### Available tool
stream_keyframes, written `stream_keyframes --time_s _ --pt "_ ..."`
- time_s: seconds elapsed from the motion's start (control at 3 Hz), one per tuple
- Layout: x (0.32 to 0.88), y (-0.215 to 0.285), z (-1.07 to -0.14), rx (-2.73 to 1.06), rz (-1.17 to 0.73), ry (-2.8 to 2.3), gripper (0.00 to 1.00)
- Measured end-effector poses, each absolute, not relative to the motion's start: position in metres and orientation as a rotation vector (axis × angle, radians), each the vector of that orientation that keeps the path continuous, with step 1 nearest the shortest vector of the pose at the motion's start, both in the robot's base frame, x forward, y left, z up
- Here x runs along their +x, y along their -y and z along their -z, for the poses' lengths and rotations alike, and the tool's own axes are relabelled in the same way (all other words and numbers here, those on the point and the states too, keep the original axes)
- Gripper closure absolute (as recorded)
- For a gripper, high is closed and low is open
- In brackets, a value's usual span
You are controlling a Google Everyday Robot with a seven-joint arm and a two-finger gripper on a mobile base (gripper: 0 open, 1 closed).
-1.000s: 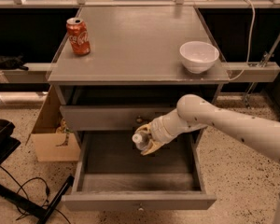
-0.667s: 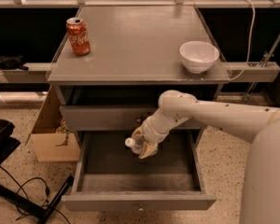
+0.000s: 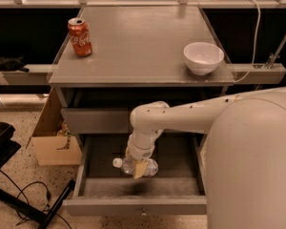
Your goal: Place blue plastic bottle into middle drawer
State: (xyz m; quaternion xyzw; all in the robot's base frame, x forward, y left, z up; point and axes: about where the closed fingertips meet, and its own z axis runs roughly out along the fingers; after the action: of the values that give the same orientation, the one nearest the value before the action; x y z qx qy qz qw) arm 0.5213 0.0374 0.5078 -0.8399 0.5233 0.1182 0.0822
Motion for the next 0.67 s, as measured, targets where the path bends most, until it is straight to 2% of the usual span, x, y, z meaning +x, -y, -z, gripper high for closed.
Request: stream_keyframes --time_s 0.67 --pt "0.504 -0.056 -0.462 -2.515 -0.341 -1.865 1.00"
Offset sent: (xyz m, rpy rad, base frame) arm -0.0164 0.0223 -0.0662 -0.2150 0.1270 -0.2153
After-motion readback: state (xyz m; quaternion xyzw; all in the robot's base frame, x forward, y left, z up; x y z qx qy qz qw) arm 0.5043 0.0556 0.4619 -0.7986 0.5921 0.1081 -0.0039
